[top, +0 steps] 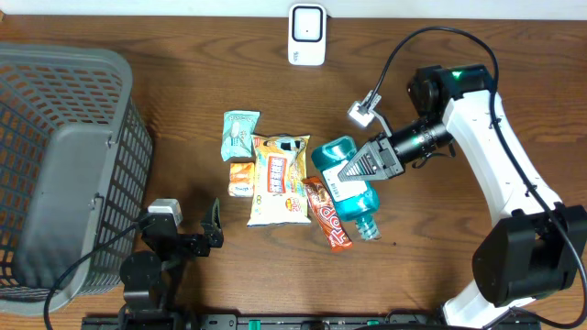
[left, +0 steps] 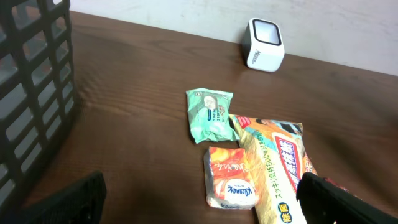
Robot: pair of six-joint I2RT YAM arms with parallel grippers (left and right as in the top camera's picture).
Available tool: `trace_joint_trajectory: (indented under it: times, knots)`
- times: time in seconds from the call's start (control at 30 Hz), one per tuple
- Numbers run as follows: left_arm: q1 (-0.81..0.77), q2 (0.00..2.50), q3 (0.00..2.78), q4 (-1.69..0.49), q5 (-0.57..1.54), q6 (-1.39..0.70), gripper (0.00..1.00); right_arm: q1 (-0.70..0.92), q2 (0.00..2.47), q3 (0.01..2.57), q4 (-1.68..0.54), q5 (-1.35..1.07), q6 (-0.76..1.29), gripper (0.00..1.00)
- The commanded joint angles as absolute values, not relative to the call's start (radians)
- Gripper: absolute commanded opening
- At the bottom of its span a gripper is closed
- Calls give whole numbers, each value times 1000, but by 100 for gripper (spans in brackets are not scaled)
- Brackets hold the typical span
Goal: Scan the item barcode
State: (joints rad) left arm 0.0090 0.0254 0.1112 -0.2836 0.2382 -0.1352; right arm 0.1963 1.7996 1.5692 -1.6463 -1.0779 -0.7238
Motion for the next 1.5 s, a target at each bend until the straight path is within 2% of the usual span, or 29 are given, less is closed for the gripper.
trace_joint_trajectory:
  times: [0.0, 0.23, 0.43, 0.57, 0.73, 0.9, 1.37, 1.47]
  knots:
    - [8, 23, 96, -306, 251, -147, 98, 205, 1774, 1575, -1654, -1151, -734, 1]
    - [8, 23, 96, -306, 251, -147, 98, 211, 1774, 1575, -1649, -1151, -717, 1]
    - [8, 23, 96, -306, 251, -147, 98, 211, 1774, 1575, -1569, -1149, -605, 1]
    - [8, 23, 96, -306, 251, -147, 98, 215, 1774, 1575, -1428, -1061, -422, 1]
    - [8, 23, 96, -306, 251, -147, 98, 247, 1774, 1575, -1207, -794, -194, 1]
    - [8, 23, 96, -306, 251, -147, 98, 280, 1774, 1575, -1120, -784, -180, 1]
    - [8, 23, 96, -306, 251, -147, 98, 290, 1774, 1575, -1118, -729, -180, 1]
    - [8, 23, 96, -306, 251, -147, 98, 290, 1774, 1575, -1121, -794, -181, 1]
